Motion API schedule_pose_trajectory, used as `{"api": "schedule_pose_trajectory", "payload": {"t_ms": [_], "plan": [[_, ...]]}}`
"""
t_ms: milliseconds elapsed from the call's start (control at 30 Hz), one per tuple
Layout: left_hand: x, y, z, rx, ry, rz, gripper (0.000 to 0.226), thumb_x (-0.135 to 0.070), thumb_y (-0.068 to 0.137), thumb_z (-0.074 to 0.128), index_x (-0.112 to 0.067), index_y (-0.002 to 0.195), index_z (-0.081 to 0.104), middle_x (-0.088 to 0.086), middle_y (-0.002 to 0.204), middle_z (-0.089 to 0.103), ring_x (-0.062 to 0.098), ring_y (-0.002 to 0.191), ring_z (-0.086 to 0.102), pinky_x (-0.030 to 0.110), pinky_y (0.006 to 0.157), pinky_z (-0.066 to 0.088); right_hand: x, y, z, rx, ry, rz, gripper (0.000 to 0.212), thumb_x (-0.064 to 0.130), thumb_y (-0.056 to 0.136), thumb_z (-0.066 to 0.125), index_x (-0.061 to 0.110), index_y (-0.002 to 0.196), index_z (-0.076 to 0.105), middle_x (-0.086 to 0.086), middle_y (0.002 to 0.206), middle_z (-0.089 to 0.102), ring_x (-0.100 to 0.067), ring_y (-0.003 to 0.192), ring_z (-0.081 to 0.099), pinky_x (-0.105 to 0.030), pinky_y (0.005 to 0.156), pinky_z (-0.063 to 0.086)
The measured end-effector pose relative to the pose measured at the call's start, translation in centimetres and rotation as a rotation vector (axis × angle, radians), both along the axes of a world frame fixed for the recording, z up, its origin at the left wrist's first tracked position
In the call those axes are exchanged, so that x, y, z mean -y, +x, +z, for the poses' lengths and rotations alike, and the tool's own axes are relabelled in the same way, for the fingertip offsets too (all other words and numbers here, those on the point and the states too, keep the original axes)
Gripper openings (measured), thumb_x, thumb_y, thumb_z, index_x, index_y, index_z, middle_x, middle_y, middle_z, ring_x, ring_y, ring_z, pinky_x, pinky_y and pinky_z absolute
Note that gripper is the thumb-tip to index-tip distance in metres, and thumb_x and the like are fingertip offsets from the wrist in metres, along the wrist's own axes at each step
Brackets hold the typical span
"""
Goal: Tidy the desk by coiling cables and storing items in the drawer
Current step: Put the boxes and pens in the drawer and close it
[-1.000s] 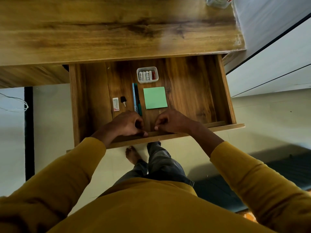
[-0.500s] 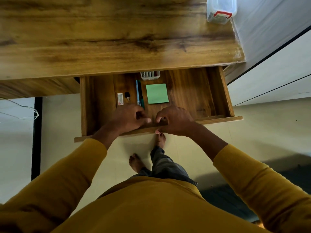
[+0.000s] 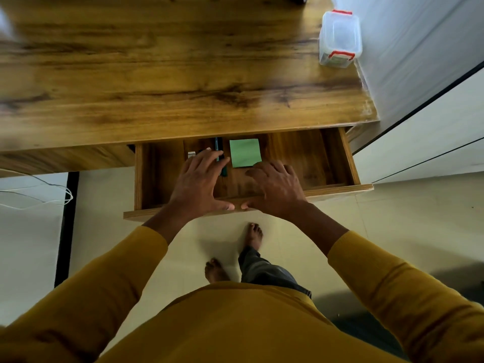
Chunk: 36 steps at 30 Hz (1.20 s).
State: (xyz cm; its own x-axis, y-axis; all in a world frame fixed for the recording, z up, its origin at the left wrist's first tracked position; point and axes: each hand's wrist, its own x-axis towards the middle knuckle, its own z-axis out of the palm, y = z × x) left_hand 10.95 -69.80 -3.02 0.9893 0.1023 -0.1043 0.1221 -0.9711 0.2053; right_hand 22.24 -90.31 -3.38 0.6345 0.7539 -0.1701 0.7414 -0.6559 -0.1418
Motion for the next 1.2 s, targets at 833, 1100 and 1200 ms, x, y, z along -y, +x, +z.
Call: {"api": "schedule_pose_trajectory", "payload": {"t_ms": [833,1100,1200], "plan": [[-3.0,7.2,0.7,-0.131,0.104,0.073,0.136,-0.081,0.069,0.074,-0.018,0.167,0.005,0.004,0.176,-0.002,0.026,0.162,-0.005,0.053,0.131,0.001,-4.9,8.3,0.8,0.103,0.008,0.122,0.131,0.100,0.062,0.052,0.021,0.163,0.023,-0.007,0.169,0.022,-0.030,0.157,0.018,-0.052,0.128,0.015],[-4.2,8.7,0.9,-0.103,0.072,0.070,0.127,-0.078,0.072,0.074,-0.023,0.167,0.010,0.000,0.176,-0.002,0.023,0.162,-0.002,0.047,0.131,0.002,-6.2,10.4,0.7,0.095,0.048,0.162,0.120,0.093,0.065,0.061,0.024,0.160,0.032,-0.004,0.168,0.027,-0.028,0.155,0.023,-0.051,0.126,0.021],[-4.4,9.0,0.9,-0.068,0.058,0.093,0.117,-0.074,0.075,0.074,-0.026,0.166,0.018,-0.003,0.176,0.006,0.020,0.162,0.005,0.045,0.130,0.006,-6.5,10.8,0.7,0.118,0.085,0.167,0.111,0.088,0.067,0.065,0.024,0.155,0.041,-0.004,0.163,0.036,-0.028,0.151,0.032,-0.050,0.122,0.028]]}}
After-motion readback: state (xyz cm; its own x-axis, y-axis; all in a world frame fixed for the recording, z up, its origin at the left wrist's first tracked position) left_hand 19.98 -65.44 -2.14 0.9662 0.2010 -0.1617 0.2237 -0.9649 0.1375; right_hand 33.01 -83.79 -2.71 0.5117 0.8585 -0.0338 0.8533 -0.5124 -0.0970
